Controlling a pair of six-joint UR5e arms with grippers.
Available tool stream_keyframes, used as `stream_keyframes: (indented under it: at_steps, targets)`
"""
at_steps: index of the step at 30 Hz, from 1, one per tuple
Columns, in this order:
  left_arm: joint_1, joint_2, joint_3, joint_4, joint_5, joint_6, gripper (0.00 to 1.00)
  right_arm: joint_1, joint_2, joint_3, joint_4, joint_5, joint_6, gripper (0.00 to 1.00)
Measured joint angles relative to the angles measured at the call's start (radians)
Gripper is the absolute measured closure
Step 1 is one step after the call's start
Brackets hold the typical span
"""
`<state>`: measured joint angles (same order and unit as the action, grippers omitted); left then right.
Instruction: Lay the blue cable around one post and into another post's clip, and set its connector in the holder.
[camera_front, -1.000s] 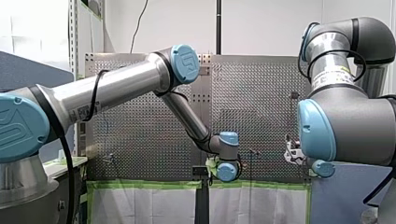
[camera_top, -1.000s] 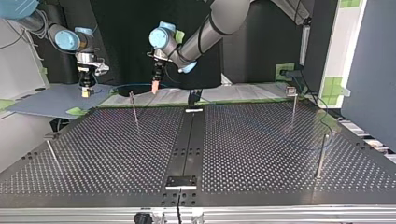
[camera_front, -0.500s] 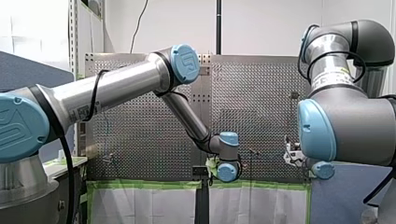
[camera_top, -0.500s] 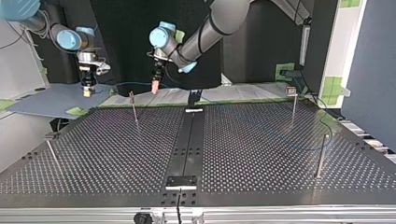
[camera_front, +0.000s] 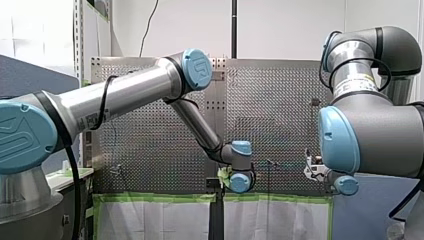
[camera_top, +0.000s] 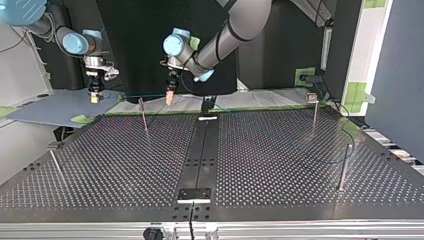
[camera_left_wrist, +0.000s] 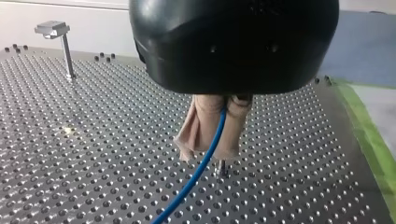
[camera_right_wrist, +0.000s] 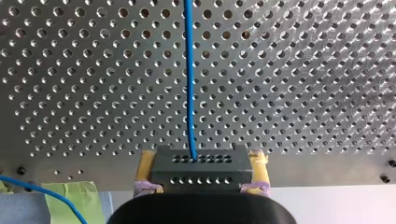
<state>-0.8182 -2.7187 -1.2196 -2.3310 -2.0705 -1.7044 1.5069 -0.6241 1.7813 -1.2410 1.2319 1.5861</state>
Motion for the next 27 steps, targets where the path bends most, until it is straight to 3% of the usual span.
stream_keyframes:
  at_steps: [12, 27]
  targets:
    - [0.017, 0.000, 0.001, -0.001, 0.013, 0.027, 0.98, 0.001, 0.000, -0.012, 0.013, 0.000, -0.003, 1.00]
    - [0.001, 0.000, 0.002, -0.008, 0.024, 0.051, 0.98, 0.006, 0.000, -0.016, 0.013, -0.011, -0.004, 1.00]
